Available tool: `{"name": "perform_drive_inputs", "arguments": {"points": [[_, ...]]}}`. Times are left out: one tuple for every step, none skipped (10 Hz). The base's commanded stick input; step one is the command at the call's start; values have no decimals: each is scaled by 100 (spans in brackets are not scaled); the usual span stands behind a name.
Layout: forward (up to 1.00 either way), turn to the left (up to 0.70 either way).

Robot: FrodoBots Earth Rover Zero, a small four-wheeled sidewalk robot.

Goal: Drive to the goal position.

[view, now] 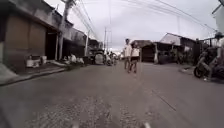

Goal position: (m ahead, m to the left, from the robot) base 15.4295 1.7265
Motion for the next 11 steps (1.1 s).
{"name": "perform_drive_inputs", "arguments": {"points": [[70,0],[70,0],[70,0],[70,0],[70,0],[70,0],[70,0],[70,0],[70,0],[70,0],[70,0]]}}
